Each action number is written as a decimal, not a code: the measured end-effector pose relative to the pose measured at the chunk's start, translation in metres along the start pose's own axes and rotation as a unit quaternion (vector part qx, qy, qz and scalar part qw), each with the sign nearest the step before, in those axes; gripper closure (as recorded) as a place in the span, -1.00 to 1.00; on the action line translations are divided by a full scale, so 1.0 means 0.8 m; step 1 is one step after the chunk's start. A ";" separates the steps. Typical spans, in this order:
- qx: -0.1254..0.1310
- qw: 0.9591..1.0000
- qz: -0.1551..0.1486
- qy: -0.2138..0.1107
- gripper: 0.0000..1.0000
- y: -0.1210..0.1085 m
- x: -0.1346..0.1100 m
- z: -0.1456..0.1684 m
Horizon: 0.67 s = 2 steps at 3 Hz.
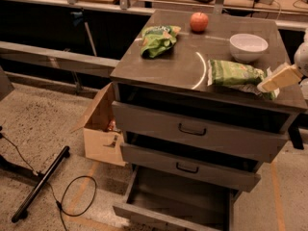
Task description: Pick green jalapeno chip bag from white bowl and place on counter
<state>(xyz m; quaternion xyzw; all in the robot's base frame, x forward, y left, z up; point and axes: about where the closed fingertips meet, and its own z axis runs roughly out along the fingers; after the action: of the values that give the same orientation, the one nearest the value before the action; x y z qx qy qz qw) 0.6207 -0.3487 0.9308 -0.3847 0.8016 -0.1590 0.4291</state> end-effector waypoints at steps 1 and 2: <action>0.040 0.998 0.015 0.044 -1.00 -0.033 0.036 -0.035; 0.072 0.993 0.034 0.089 -1.00 -0.064 0.067 -0.058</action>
Offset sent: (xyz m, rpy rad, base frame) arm -0.0476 -0.1231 0.0393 -0.1105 0.0341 -0.3711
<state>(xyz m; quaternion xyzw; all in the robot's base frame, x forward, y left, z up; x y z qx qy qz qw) 0.5894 -0.4260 0.9575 -0.3099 0.8358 -0.2350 0.3875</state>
